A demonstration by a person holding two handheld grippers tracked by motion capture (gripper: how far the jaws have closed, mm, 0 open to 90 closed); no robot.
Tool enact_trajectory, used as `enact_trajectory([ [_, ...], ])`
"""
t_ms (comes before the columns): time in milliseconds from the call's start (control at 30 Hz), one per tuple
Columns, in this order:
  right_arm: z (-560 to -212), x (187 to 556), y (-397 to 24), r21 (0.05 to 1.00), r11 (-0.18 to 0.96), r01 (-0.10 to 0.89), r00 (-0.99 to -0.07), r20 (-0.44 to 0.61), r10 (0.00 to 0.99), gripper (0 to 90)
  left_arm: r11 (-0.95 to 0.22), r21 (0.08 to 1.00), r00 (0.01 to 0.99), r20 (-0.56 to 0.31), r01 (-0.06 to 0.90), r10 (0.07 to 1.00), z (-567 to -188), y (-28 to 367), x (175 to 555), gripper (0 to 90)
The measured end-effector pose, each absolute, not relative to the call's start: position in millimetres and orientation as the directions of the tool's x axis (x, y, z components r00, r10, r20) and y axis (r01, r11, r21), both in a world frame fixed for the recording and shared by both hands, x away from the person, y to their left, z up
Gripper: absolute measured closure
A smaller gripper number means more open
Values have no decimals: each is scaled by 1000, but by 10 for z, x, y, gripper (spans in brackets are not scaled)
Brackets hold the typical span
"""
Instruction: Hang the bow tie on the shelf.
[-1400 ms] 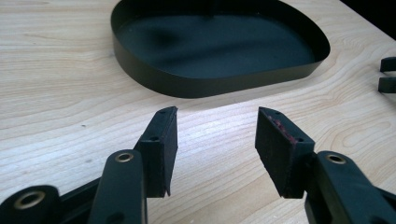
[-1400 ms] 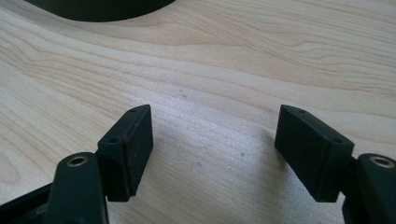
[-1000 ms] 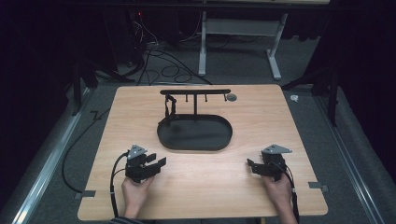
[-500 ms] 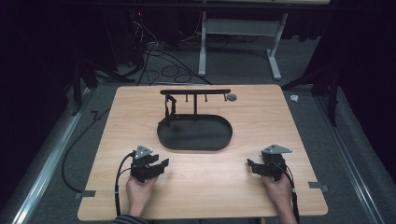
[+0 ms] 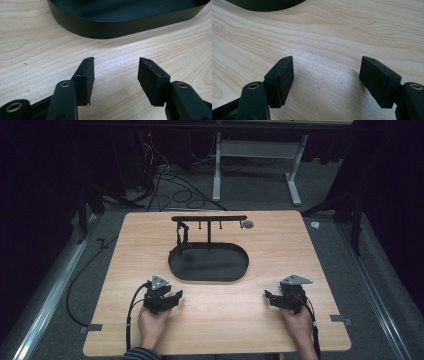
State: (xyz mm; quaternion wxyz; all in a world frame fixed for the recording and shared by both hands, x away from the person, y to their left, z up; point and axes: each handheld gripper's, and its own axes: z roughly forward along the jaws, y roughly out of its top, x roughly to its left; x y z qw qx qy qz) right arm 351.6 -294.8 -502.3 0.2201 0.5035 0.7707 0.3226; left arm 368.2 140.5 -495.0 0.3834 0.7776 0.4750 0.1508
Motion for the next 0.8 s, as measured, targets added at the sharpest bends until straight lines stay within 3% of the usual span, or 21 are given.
enact_trajectory([
  [267, -5023, 3516, -2949, 720, 285, 633, -397, -15, 918, 291, -281, 736, 500, -90, 616, 861, -4993, 1374, 3700, 456],
  [467, -5023, 3516, -2948, 720, 284, 633, -396, -14, 918, 291, -340, 742, 510, -3, 577, 860, -5047, 1302, 3686, 432],
  [800, -5024, 3516, -2949, 720, 285, 633, -397, -15, 918, 291, -319, 750, 495, -13, 580, 869, -5065, 1318, 3679, 386],
])
